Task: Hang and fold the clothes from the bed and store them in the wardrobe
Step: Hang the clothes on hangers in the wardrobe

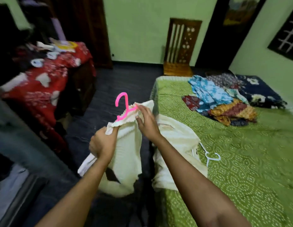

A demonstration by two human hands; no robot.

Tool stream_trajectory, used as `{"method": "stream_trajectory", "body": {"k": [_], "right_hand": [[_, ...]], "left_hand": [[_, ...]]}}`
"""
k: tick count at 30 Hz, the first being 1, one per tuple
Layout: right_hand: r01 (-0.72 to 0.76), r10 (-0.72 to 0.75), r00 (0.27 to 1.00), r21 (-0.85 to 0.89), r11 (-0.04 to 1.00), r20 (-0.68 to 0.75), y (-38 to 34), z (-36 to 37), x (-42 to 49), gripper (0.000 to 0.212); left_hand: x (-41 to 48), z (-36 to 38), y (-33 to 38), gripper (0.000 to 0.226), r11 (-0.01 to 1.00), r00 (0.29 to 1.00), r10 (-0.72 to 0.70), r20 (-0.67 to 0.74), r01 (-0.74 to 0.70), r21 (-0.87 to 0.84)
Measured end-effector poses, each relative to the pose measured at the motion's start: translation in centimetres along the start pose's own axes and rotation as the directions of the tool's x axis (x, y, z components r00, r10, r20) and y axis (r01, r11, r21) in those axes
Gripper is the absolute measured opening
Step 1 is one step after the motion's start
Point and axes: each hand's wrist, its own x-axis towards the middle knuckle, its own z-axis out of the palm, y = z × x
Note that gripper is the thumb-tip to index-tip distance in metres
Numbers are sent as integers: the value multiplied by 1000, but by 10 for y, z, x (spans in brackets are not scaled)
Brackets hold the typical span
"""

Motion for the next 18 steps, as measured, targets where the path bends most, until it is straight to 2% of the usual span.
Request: {"method": "stream_trajectory", "body": {"k": [3, 5, 8, 10, 12, 16, 18], "right_hand": [[204, -193, 977, -128, 971, 93, -78, 28, 1, 46], [287, -253, 953, -226, 931, 168, -115, 38, 1, 39], [460, -398, 885, -327, 826, 240, -179, 50, 3, 25], [547, -473, 837, -382, 745, 277, -215, 58, 2, 25], [584, -514, 811, -347, 734, 280, -254, 70, -4, 27], [587, -530, 802, -193, 786, 276, -329, 95, -18, 20], [588, -530, 796, -167, 791, 290, -364, 105, -25, 22]], "left_hand": [[5, -80, -24, 44, 1000, 995, -2, -96, 3, 11], [10, -121, -41, 44, 999, 985, 20, -170, -15, 32], [16, -190, -66, 47, 999, 963, 48, -266, -48, 6], [19, -229, -76, 42, 994, 940, 98, -327, -107, -9], [23, -268, -83, 30, 979, 896, 178, -407, -203, -19], [35, -323, -81, 58, 933, 771, 273, -575, -359, -38], [39, -343, -73, 61, 931, 781, 220, -584, -347, -113]]}}
